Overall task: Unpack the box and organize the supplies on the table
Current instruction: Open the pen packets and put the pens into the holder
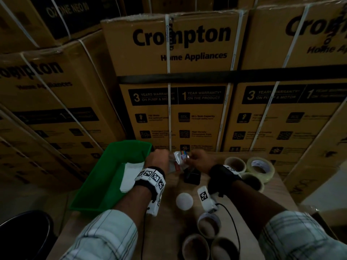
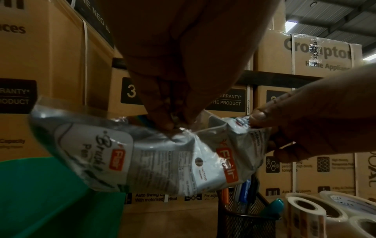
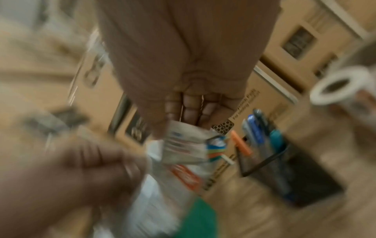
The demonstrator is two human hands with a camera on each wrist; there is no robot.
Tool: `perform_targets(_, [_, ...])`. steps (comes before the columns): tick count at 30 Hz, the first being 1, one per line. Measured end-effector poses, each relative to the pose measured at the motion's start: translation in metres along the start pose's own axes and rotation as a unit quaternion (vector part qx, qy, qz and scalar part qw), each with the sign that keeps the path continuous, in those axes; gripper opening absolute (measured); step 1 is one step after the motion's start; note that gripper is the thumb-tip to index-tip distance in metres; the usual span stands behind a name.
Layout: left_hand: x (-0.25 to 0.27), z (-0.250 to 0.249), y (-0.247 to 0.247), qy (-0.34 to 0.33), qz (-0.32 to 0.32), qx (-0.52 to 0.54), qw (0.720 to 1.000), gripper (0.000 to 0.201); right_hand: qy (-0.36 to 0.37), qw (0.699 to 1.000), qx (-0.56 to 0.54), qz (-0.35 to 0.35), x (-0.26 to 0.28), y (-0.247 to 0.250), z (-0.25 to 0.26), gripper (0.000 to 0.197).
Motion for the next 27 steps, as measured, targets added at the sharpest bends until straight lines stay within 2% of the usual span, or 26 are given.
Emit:
perform_targets(4, [-0.004,0.002,-0.004,-0.025,-0.004,0.055,0.998,0.03,0.01,0.993,-0.112,-0.047,-0.004,0.003,0.001,0.026])
perform_targets(7, [-0.004,0.006,-0.012,-0.014,0.003,0.094,0.995,0.041,0.039,0.99,-0.105,-0.082,-0.007,0.005,0.003,0.017])
perform_targets(10, [-0.003,0.01,-0.018,-0.017,0.0,0.094,0.995,0.038,0.061,0.992,-0.067,-0.084,-0.009,0.008,0.006,0.02])
perform_targets(13, [-0.003,0.011,-0.02,-0.032,-0.008,0.079,0.996,0.038,0.093,0.994,-0.023,-0.06,-0.007,0.007,0.012,0.02])
perform_targets(15, [-0.003,0.011,-0.02,-0.031,-0.009,0.067,0.997,0.037,0.092,0.993,-0.035,-0.061,-0.007,0.006,0.014,0.017])
perform_targets(21, [-0.002,0.011,-0.021,-0.037,0.013,0.006,0.999,0.024,0.076,0.988,-0.072,-0.117,-0.014,0.012,0.015,0.021])
perform_targets(27, [0.002,0.009,-0.019,-0.04,0.033,-0.079,0.996,0.026,0.07,0.986,-0.063,-0.136,-0.017,0.02,0.012,0.027])
Point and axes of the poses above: each hand's wrist, its own x-axis away from the middle knuckle, its own y-axis out of the back of the hand, z = x × y, the point moved 2 cm from there along -x, towards the middle knuckle, and after that the axes turned 5 degrees about y, right-handed, at the moved point
